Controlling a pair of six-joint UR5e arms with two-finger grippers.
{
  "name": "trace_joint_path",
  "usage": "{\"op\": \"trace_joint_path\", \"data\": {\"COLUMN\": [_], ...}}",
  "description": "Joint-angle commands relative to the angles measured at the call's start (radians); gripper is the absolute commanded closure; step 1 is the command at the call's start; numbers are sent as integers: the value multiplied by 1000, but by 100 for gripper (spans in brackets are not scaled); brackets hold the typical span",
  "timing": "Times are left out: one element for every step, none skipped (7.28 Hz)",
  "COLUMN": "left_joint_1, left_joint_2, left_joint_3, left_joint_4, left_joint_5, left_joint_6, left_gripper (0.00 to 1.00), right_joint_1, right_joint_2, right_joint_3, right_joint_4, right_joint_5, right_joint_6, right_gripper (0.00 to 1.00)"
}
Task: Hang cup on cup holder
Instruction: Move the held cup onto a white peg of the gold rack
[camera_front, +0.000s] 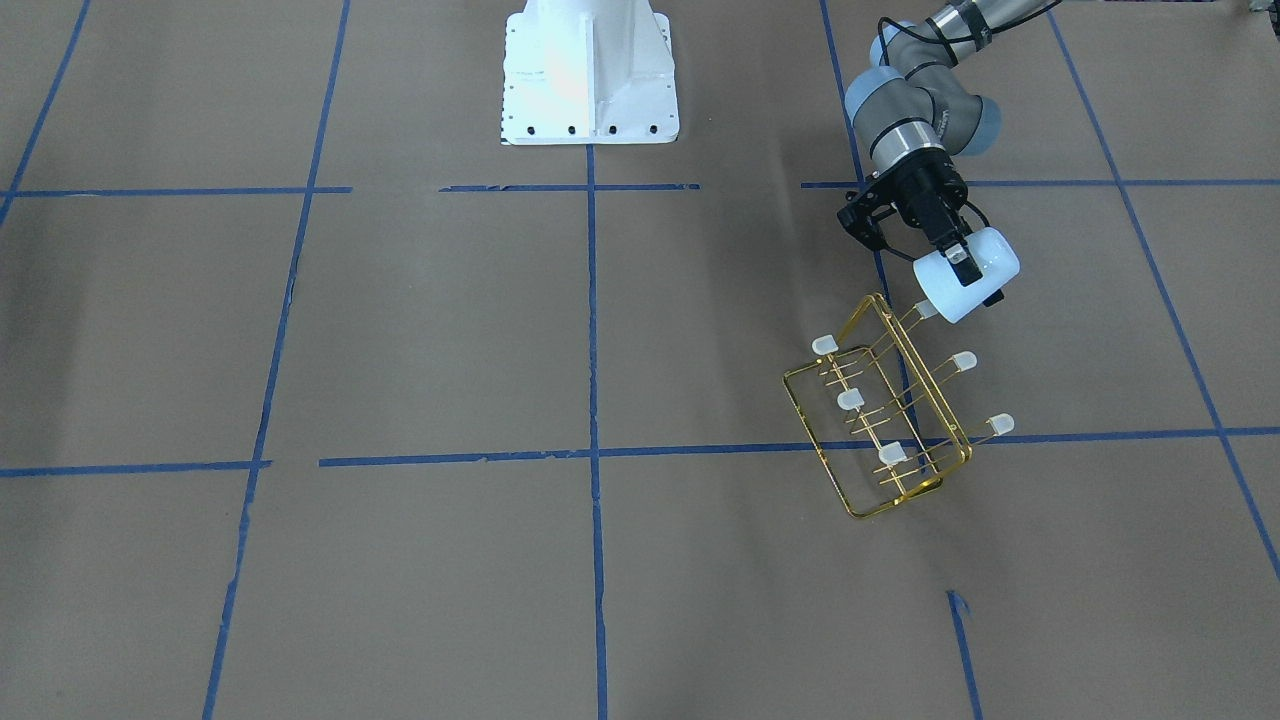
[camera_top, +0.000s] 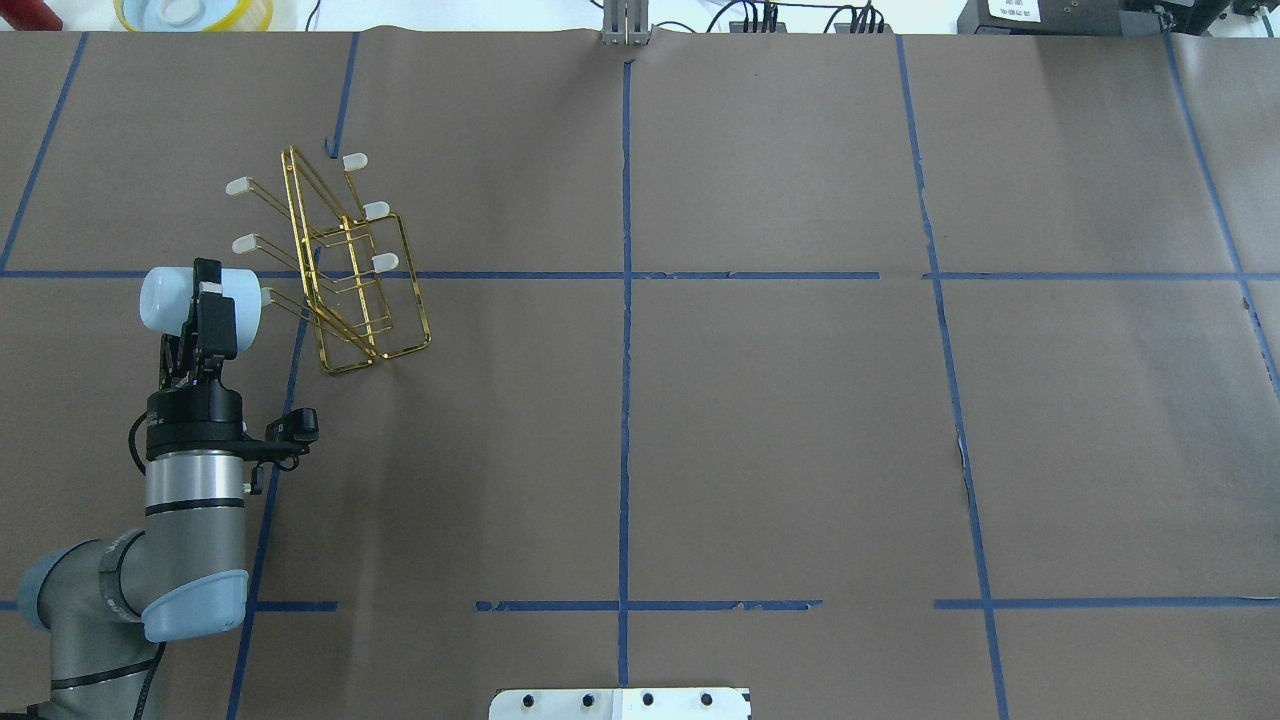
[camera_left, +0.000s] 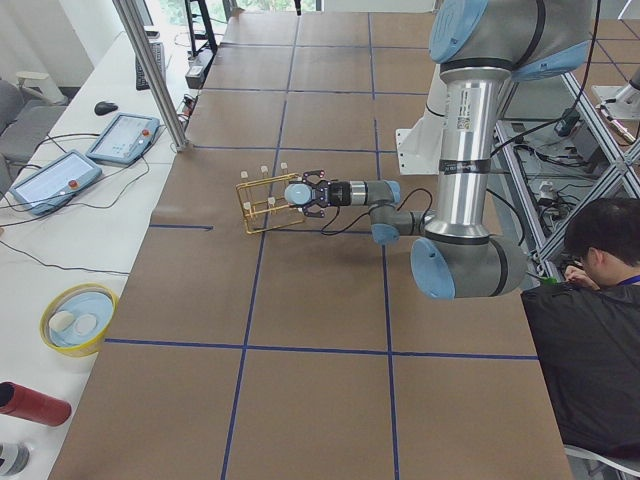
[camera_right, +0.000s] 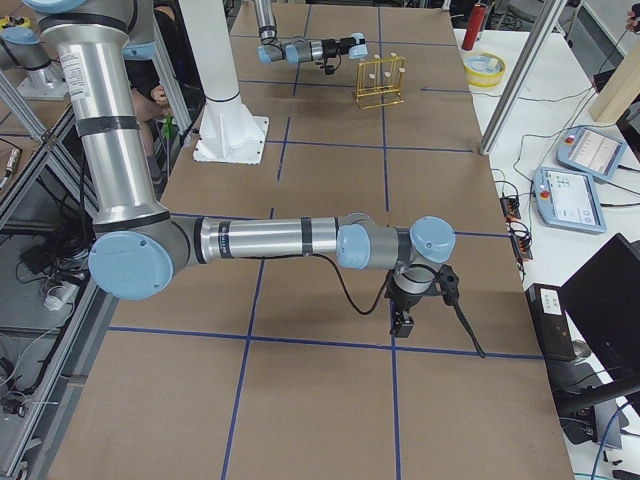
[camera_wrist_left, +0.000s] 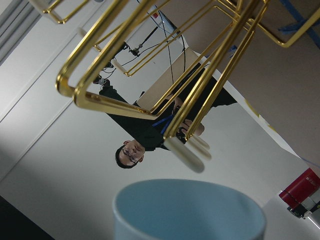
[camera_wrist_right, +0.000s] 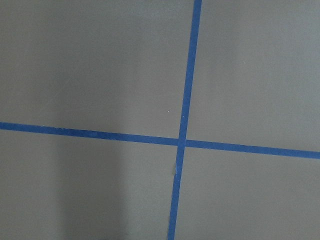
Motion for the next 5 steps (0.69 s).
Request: {"op": "trace_joint_path", "data": {"left_joint_1": [2,2,-1,0,0], "left_joint_2": [-10,-11,-20,-30,-39], "left_joint_3": [8,7,7,7,7], "left_joint_4": [2,12,29,58,99], "left_joint_5": [3,4,3,3,3], "left_joint_6": [8,10,10,10,8], "left_gripper": [100,100,100,100,100], "right_joint_1": [1,-1,1,1,1], "right_joint_2": [0,0,0,0,0], "right_joint_3": [0,0,0,0,0], "right_joint_4": [0,0,0,0,0], "right_joint_5": [0,0,0,0,0], "right_joint_6": [0,1,0,0,0], "right_gripper": [0,0,0,0,0]}}
